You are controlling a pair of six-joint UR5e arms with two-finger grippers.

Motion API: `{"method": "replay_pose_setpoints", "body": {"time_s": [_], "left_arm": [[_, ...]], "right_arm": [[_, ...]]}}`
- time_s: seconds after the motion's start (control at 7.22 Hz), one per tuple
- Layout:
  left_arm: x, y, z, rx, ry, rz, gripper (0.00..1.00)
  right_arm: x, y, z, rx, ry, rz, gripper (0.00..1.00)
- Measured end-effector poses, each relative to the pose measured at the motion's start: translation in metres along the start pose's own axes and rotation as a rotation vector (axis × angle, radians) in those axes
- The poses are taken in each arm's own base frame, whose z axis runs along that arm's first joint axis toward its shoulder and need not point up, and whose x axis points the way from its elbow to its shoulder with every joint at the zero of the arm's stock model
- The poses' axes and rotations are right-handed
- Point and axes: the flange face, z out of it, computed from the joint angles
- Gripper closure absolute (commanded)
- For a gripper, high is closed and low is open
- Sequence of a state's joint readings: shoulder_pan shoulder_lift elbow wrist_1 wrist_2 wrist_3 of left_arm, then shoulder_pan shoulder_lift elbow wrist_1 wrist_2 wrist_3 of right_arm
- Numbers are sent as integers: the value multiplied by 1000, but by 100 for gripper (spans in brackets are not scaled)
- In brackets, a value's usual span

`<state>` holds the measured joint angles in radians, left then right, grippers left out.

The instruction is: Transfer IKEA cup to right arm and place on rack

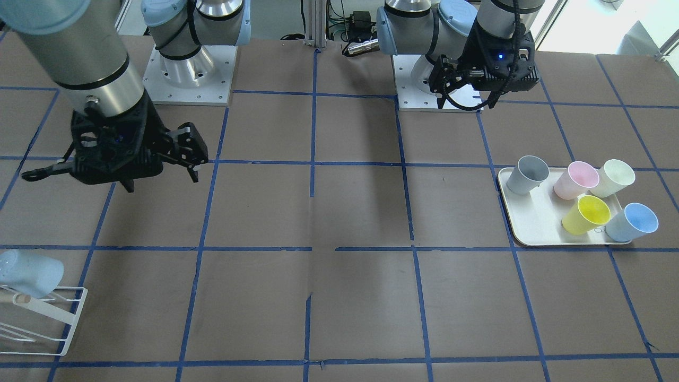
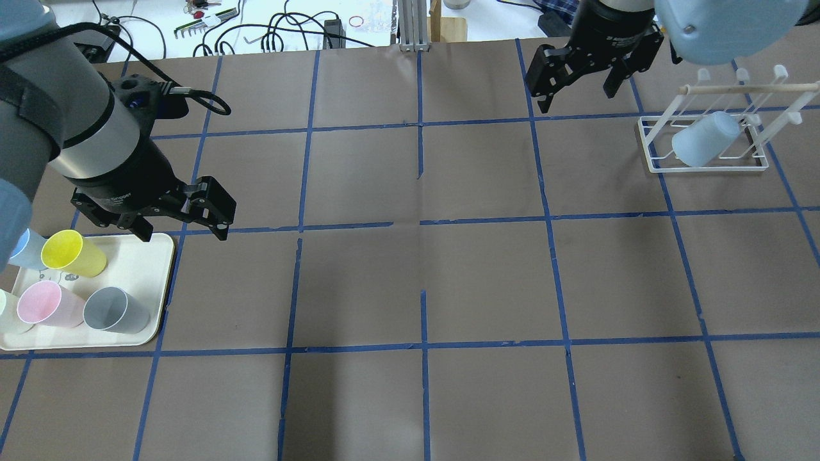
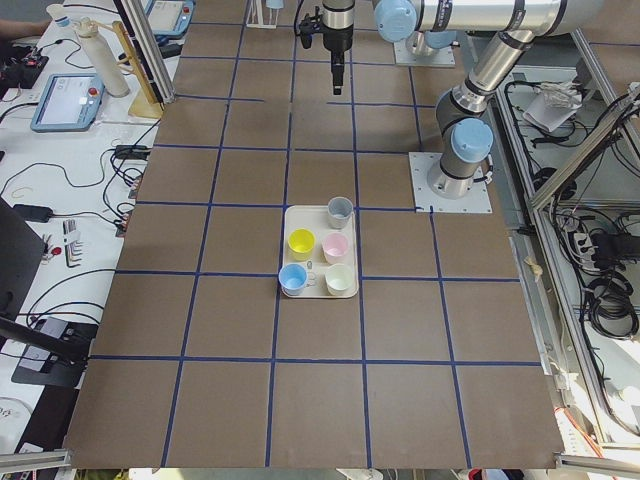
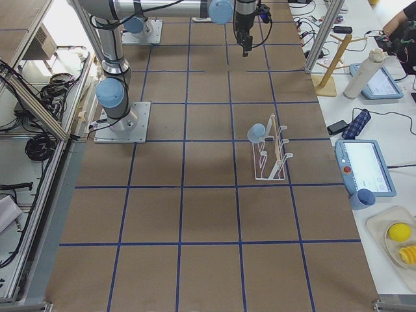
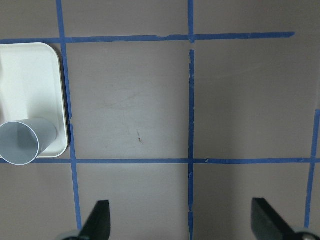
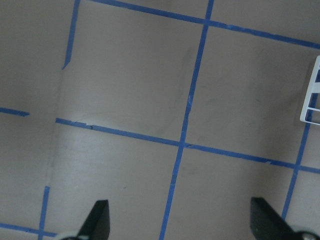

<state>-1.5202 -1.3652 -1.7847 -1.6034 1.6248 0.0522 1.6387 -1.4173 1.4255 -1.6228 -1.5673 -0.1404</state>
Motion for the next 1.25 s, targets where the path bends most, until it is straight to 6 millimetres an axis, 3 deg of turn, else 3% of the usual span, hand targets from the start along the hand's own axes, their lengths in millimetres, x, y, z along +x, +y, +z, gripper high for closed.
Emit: {"method": "replay_pose_setpoints", "body": {"time_s": [0.14, 0.55, 1.25], "left_arm": [[0, 0, 0, 1, 0, 0, 0], [1, 0, 0, 2, 10, 1, 0], [2, 0, -1, 5, 14, 1, 0]], "right_arm": [[-14, 13, -5, -28, -8, 8, 0], [-24, 57, -36, -22, -4, 80, 0], [-18, 64, -30, -16, -6, 106, 0]]}}
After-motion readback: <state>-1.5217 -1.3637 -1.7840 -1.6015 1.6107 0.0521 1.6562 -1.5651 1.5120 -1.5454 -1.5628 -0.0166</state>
